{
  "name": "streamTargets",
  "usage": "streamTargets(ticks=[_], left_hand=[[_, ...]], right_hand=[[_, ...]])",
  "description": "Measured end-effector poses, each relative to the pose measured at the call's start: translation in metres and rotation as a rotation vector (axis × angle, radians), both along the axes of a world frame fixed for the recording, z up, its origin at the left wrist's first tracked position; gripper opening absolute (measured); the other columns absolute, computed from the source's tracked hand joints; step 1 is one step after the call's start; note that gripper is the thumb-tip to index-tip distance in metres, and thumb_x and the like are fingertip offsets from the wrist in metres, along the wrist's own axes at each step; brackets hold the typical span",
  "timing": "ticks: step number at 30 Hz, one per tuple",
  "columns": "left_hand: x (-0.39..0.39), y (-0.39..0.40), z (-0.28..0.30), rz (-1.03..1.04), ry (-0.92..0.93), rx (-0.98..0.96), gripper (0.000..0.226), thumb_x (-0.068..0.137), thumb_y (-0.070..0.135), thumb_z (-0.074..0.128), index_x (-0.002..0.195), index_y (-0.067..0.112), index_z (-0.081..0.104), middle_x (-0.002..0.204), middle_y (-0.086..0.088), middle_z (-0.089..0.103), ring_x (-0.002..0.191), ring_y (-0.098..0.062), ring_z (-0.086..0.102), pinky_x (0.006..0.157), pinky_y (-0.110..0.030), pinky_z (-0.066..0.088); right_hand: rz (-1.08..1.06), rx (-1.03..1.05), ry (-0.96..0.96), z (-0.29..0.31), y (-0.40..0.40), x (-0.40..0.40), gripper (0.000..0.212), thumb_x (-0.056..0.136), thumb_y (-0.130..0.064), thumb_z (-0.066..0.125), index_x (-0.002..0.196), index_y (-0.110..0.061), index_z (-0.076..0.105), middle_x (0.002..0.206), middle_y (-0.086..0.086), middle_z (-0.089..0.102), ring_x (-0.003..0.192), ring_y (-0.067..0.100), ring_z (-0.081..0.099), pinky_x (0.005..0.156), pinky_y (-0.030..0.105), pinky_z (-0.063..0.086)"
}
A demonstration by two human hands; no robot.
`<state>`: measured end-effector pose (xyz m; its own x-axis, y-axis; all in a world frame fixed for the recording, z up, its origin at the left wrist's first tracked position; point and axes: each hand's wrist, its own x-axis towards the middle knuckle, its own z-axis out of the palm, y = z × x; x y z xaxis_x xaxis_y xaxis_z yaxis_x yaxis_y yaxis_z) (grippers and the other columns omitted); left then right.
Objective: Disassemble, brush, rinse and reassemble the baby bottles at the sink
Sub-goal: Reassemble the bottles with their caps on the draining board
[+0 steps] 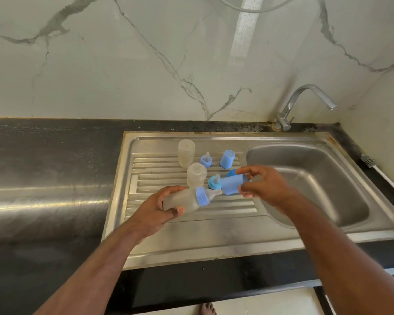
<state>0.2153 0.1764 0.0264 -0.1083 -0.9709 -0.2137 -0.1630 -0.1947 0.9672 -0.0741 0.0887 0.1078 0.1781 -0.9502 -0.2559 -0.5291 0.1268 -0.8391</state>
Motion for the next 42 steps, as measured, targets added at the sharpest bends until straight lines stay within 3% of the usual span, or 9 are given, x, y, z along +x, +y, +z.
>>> streamTargets(ticks=[8,20,22,26,29,31,36,39,42], left_hand=[[0.005,-0.003,0.008,0.037,0.113,0.006,0.045,0.091,0.011,0.075,0.127,0.037,0.065,0.118,0.011,0.068,0.115,-0.02,0.063,0.099,-0.039,0.056],[-0.009,-0.009,0.016,0.056,-0.014,-0.13,0.055,0.085,0.007,0.079,0.126,0.04,0.066,0.124,0.019,0.064,0.11,0.0,0.059,0.088,-0.02,0.052],[-0.013,-0.01,0.016,0.084,-0.019,-0.171,0.057,0.084,0.006,0.08,0.127,0.041,0.066,0.129,0.019,0.062,0.113,0.002,0.057,0.09,-0.019,0.051],[-0.011,-0.013,0.016,0.088,0.036,-0.174,0.054,0.086,0.008,0.079,0.128,0.041,0.065,0.129,0.019,0.063,0.117,-0.008,0.059,0.097,-0.032,0.055],[-0.006,-0.019,0.017,0.107,0.104,-0.136,0.049,0.086,0.013,0.079,0.124,0.041,0.067,0.123,0.011,0.067,0.114,-0.021,0.063,0.099,-0.041,0.056],[-0.012,-0.022,0.023,0.134,0.137,-0.147,0.049,0.086,0.011,0.08,0.122,0.041,0.068,0.12,0.009,0.067,0.113,-0.022,0.064,0.097,-0.041,0.057],[-0.022,-0.042,0.042,0.228,0.04,-0.294,0.053,0.076,0.028,0.088,0.121,0.04,0.063,0.118,0.011,0.065,0.108,-0.013,0.064,0.087,-0.035,0.058],[-0.01,-0.055,0.049,0.217,0.245,-0.186,0.071,0.066,0.044,0.086,0.13,0.028,0.061,0.126,-0.006,0.066,0.115,-0.034,0.065,0.092,-0.054,0.058],[-0.011,-0.067,0.057,0.263,0.159,-0.247,0.068,0.068,0.042,0.087,0.128,0.022,0.061,0.125,-0.003,0.065,0.114,-0.027,0.065,0.09,-0.053,0.06]], right_hand=[[0.036,0.067,-0.277,0.026,0.015,-0.001,0.044,0.076,0.014,0.074,0.11,-0.014,0.072,0.113,0.013,0.069,0.086,0.026,0.074,0.076,0.029,0.059],[0.257,0.05,-0.106,0.019,0.006,0.018,0.038,0.079,-0.004,0.081,0.113,-0.021,0.075,0.103,0.0,0.077,0.095,0.018,0.074,0.086,0.027,0.058],[0.198,0.086,-0.163,0.02,0.008,0.026,0.022,0.088,-0.021,0.075,0.107,-0.011,0.075,0.095,0.016,0.075,0.08,0.027,0.075,0.074,0.031,0.062],[0.17,0.149,-0.054,0.026,0.001,0.029,0.065,0.08,-0.064,0.054,0.103,-0.004,0.068,0.087,0.022,0.073,0.066,0.03,0.071,0.062,0.035,0.061],[0.306,0.135,-0.141,0.033,-0.006,0.023,0.045,0.083,-0.03,0.077,0.126,-0.025,0.064,0.123,0.0,0.069,0.103,0.019,0.072,0.091,0.036,0.058],[0.26,0.048,-0.217,0.032,-0.007,0.03,0.048,0.078,-0.001,0.081,0.12,-0.021,0.067,0.112,0.0,0.075,0.097,0.015,0.072,0.084,0.032,0.06],[0.069,-0.068,-0.216,0.043,-0.02,0.065,0.055,0.076,-0.046,0.081,0.111,-0.007,0.065,0.084,0.009,0.074,0.068,0.019,0.068,0.062,0.033,0.057],[0.255,-0.028,-0.337,0.052,-0.039,0.064,0.061,0.079,-0.02,0.086,0.131,-0.028,0.055,0.127,-0.001,0.065,0.11,0.018,0.068,0.091,0.039,0.057],[0.081,-0.132,-0.414,0.055,-0.052,0.084,0.051,0.078,-0.008,0.085,0.123,-0.016,0.062,0.106,0.007,0.072,0.097,0.017,0.072,0.086,0.04,0.061]])
